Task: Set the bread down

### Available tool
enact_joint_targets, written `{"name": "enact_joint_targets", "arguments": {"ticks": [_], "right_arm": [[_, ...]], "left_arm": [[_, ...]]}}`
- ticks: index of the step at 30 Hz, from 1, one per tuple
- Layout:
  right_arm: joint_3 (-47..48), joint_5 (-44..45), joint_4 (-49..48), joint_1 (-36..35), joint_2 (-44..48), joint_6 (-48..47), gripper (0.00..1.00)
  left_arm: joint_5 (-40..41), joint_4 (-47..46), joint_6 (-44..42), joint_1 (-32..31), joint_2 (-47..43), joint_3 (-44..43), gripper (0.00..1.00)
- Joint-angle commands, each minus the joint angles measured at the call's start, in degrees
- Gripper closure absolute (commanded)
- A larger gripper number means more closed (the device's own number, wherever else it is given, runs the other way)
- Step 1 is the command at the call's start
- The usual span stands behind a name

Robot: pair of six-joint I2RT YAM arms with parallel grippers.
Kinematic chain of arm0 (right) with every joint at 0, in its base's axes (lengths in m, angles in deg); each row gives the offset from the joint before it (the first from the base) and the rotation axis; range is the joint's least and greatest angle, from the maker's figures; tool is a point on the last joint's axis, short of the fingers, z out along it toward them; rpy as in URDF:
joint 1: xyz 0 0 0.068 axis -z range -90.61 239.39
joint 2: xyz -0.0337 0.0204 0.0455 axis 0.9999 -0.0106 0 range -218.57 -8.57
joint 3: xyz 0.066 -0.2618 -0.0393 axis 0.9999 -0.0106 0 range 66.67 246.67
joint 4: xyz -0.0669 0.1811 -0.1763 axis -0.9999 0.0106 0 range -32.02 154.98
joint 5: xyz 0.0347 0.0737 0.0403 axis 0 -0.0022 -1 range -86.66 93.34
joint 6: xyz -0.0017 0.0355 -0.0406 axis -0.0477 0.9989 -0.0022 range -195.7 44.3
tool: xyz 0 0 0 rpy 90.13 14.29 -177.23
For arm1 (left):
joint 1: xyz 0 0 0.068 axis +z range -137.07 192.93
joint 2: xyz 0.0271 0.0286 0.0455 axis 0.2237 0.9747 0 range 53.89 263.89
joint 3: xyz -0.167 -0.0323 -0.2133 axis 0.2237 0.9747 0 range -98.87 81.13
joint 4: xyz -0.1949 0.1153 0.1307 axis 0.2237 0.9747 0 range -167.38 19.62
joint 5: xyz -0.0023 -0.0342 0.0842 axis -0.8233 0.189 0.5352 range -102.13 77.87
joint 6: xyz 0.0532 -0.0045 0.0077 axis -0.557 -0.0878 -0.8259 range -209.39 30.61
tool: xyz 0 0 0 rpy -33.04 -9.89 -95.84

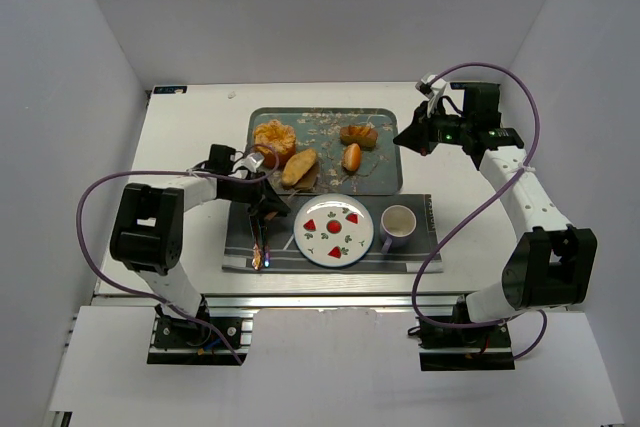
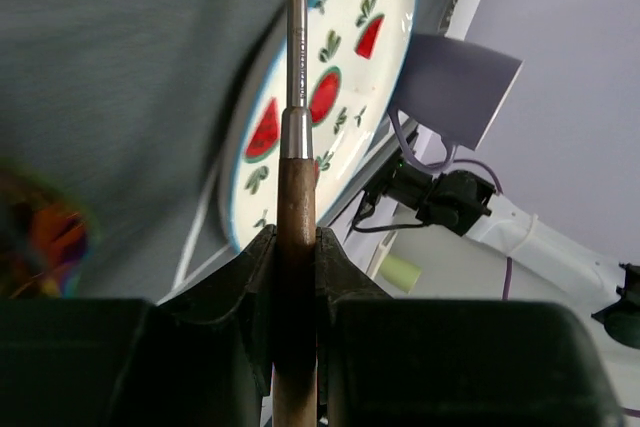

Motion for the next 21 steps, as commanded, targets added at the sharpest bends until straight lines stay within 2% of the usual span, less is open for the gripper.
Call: {"name": "enact_joint_targets", "arguments": {"ticks": [1, 4, 12, 21], "right_arm": [[0.0, -1.9, -1.5, 0.5, 0.9, 0.6, 1.0], [0.0, -2.2, -1.9, 0.5, 0.9, 0.8, 1.0], [0.2, -2.9, -2.1, 0.5, 0.4, 1.2, 1.0], [-0.1, -3.5, -2.5, 0.5, 0.4, 1.9, 1.0]], "left_arm": [[3.3, 4.7, -2.4, 3.5, -2.1, 0.0, 1.0], [5.1, 6.7, -4.0, 5.3, -3.0, -0.7, 1.0], [11.9, 10.4, -10.3, 5.6, -4.0, -4.2, 1.0], [22.0, 17.5, -18.1, 3.2, -5.3, -7.9, 1.0]]}}
